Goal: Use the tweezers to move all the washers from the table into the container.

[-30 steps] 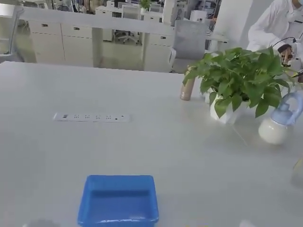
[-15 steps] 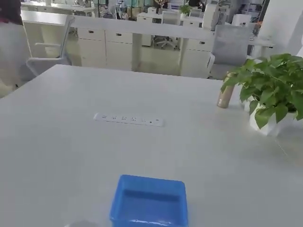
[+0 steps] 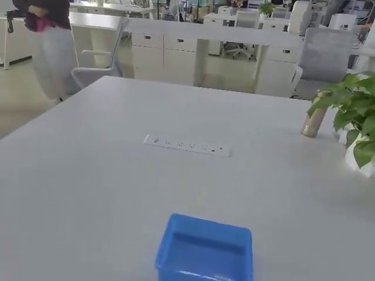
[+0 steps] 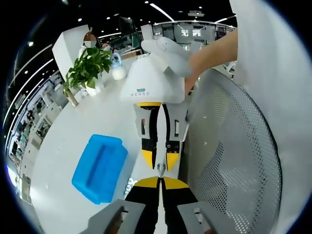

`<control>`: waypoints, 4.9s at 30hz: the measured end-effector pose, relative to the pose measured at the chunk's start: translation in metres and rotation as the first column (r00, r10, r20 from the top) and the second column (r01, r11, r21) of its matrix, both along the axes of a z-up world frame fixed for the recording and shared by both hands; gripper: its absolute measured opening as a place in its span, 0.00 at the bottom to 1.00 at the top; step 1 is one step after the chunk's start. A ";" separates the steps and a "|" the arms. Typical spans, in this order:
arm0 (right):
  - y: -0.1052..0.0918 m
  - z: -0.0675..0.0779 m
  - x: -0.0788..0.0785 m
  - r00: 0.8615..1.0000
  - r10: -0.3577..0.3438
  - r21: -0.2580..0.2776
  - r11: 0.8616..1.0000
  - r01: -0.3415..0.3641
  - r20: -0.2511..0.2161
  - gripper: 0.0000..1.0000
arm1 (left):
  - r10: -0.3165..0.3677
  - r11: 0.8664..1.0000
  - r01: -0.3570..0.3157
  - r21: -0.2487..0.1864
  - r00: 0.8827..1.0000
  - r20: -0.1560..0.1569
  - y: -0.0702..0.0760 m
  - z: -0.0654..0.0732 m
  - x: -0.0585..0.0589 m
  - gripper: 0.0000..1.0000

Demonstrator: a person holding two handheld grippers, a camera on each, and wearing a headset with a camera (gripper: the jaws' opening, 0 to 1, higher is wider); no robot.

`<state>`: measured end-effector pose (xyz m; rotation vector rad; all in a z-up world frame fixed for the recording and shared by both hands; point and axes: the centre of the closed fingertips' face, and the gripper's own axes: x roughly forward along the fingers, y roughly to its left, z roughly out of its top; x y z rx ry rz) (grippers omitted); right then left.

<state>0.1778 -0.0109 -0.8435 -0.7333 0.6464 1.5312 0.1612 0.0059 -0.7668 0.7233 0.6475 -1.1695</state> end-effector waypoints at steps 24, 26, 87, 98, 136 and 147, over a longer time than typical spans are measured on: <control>0.022 0.001 0.010 1.000 -0.013 0.062 0.998 0.013 0.000 0.08 | -0.033 0.999 0.032 0.030 0.999 0.028 0.008 0.012 0.010 0.00; 0.030 0.001 0.015 1.000 -0.014 0.072 0.997 0.014 0.000 0.08 | -0.027 0.999 0.026 0.041 0.999 0.031 0.012 0.012 0.012 0.00; 0.060 0.035 0.050 0.992 -0.122 0.247 0.960 0.128 -0.040 0.03 | 0.023 0.999 -0.027 -0.029 0.991 -0.131 0.024 0.016 0.069 0.01; 0.057 0.033 0.051 0.989 -0.143 0.246 0.958 0.150 -0.044 0.03 | -0.018 0.999 0.013 -0.036 0.993 -0.121 0.016 0.013 0.066 0.00; 0.058 0.030 0.057 0.958 -0.279 0.262 0.922 0.285 -0.062 0.03 | 0.648 0.503 -0.568 -0.652 0.746 -0.150 0.098 0.069 0.063 0.89; 0.046 0.028 0.058 0.949 -0.313 0.224 0.923 0.313 -0.036 0.03 | 0.712 0.456 -0.560 -0.692 0.696 -0.094 0.106 0.058 0.070 0.99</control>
